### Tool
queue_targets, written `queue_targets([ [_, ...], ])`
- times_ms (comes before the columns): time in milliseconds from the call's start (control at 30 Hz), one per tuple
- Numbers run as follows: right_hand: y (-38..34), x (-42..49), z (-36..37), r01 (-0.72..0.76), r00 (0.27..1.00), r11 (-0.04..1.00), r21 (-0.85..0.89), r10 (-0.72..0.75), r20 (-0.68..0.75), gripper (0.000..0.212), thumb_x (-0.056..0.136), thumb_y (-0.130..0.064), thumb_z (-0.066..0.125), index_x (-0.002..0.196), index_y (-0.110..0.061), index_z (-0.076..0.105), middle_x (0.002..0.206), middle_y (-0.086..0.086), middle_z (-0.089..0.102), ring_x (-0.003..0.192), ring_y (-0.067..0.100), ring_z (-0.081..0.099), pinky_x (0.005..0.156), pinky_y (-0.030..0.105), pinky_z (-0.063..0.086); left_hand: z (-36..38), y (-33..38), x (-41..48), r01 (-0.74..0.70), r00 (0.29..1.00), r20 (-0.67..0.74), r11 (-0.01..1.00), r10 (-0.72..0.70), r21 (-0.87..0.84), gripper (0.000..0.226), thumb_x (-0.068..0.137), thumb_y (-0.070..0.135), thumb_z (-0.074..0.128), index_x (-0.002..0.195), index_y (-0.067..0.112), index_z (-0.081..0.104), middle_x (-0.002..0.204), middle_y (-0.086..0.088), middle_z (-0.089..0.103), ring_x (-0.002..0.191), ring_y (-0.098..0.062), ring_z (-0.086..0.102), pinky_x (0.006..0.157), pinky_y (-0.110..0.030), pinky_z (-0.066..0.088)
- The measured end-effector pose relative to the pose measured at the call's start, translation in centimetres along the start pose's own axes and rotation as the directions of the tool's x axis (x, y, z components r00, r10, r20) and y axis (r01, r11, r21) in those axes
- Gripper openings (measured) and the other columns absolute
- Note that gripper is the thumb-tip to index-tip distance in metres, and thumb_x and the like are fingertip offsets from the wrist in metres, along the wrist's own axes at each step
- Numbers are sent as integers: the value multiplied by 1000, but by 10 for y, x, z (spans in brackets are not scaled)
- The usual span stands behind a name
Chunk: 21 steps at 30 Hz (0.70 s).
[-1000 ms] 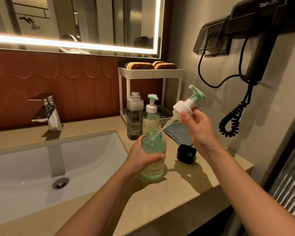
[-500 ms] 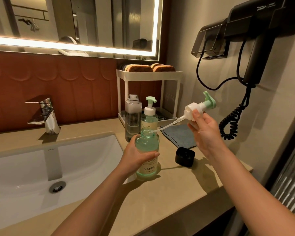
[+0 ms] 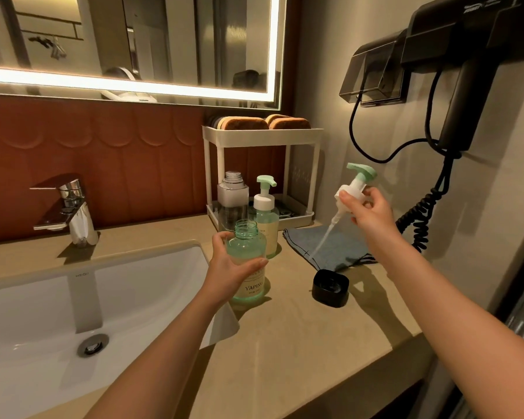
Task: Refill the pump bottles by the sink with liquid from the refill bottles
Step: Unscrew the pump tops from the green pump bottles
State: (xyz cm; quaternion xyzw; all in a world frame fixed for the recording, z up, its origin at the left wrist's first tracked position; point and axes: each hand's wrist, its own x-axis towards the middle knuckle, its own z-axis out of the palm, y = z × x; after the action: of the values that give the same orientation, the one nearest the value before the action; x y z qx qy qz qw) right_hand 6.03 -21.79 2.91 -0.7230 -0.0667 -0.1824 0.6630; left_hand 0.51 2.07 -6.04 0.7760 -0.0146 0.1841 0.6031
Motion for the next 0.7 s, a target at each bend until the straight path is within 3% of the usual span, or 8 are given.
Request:
queue_targets([
  [67, 1, 10, -3, 97, 995, 980, -173, -90, 48, 33, 84, -40, 63, 109, -25, 48, 95, -10, 53, 83, 5, 52, 62, 21, 40, -1, -2, 6, 12, 1000, -7, 1000, -12, 3, 75, 70, 30, 78, 119, 34, 21, 135, -3, 43, 119, -20, 45, 95, -39, 42],
  [167, 7, 20, -5, 191, 970, 929, -318, -129, 205, 28, 87, -37, 61, 110, -25, 52, 93, -8, 55, 81, 9, 53, 62, 25, 41, -1, -4, 13, 16, 999, -28, 1000, -16, 16, 74, 71, 29, 78, 121, 31, 23, 138, -8, 43, 124, -26, 45, 99, -45, 42],
  [367, 38, 26, -2, 269, 857, 784, -560, 71, 511, 42, 92, -26, 56, 132, -23, 46, 105, -2, 54, 80, 8, 51, 66, 23, 42, 0, -6, 25, 14, 998, -58, 999, -11, 43, 82, 72, 29, 77, 132, 20, 23, 140, -8, 40, 127, -26, 42, 103, -49, 40],
  [467, 54, 24, 1, 296, 826, 721, -627, 135, 547, 44, 91, -27, 57, 133, -26, 45, 113, -1, 52, 82, 4, 49, 67, 21, 40, 1, -6, 29, 11, 993, -120, 994, 2, 110, 81, 71, 32, 77, 132, 18, 25, 140, -6, 31, 129, -24, 37, 104, -47, 40],
  [600, 66, 23, 6, 266, 806, 665, -698, 244, 540, 46, 87, -28, 62, 130, -24, 47, 120, 5, 53, 97, 17, 53, 79, 29, 46, 1, -8, 34, 32, 989, -145, 988, -10, 149, 82, 71, 34, 77, 133, 17, 25, 140, -7, 29, 130, -25, 33, 105, -47, 38],
  [700, 71, 22, 10, 251, 806, 635, -730, 280, 521, 48, 83, -31, 67, 127, -22, 49, 118, 4, 54, 97, 17, 52, 78, 27, 44, -1, -9, 39, 42, 988, -154, 983, -14, 177, 83, 72, 36, 76, 134, 18, 26, 141, -7, 29, 131, -25, 30, 106, -44, 35],
])
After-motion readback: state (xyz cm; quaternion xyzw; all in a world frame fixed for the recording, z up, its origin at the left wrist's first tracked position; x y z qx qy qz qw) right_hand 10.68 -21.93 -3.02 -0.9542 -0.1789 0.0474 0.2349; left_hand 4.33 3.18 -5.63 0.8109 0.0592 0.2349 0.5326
